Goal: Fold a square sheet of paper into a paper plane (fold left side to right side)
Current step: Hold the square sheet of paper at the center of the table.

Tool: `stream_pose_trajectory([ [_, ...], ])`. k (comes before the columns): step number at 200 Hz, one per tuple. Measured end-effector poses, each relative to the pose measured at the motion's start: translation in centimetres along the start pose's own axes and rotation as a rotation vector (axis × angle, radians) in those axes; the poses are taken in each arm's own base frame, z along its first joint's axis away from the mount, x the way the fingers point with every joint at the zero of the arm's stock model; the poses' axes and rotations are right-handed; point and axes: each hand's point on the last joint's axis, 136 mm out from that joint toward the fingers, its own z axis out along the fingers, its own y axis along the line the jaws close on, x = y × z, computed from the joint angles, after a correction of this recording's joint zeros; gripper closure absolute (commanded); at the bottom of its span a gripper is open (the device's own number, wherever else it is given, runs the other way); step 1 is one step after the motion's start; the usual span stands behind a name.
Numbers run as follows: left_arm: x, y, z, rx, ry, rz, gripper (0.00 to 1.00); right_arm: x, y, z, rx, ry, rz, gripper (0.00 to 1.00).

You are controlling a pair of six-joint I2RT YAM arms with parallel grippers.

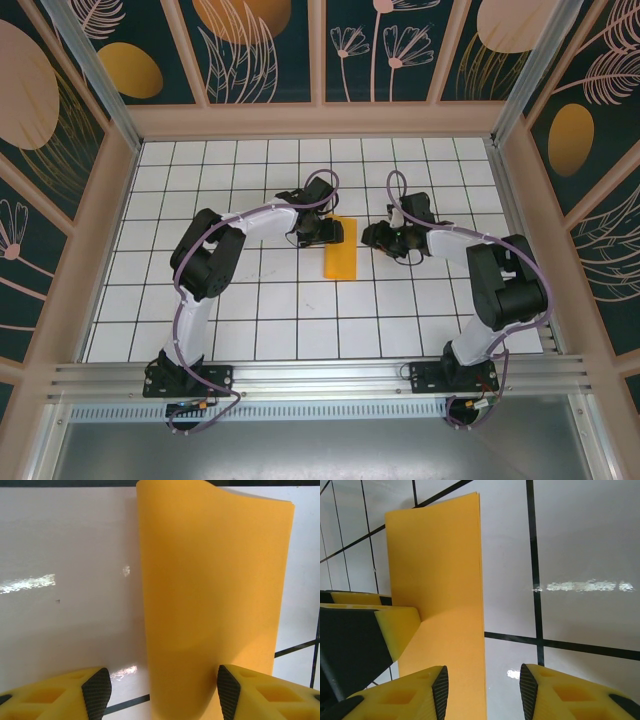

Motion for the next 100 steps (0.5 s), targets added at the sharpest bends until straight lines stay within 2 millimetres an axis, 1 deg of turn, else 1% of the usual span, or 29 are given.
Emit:
stream_pose_trajectory([
  [42,0.0,0.0,0.0,-0.001,0.000,0.007,0.37,0.0,0.4,0.1,-0.014,0.000,-0.002,0.56],
  [70,0.0,0.0,0.0,-0.001,0.000,0.007,0.37,-0.1,0.9,0.1,-0.033,-0.003,0.008,0.58],
  [100,0.0,0.0,0.0,-0.001,0.000,0.007,0.37,-0.4,1.9,0.5,-0.063,-0.010,0.013,0.69],
])
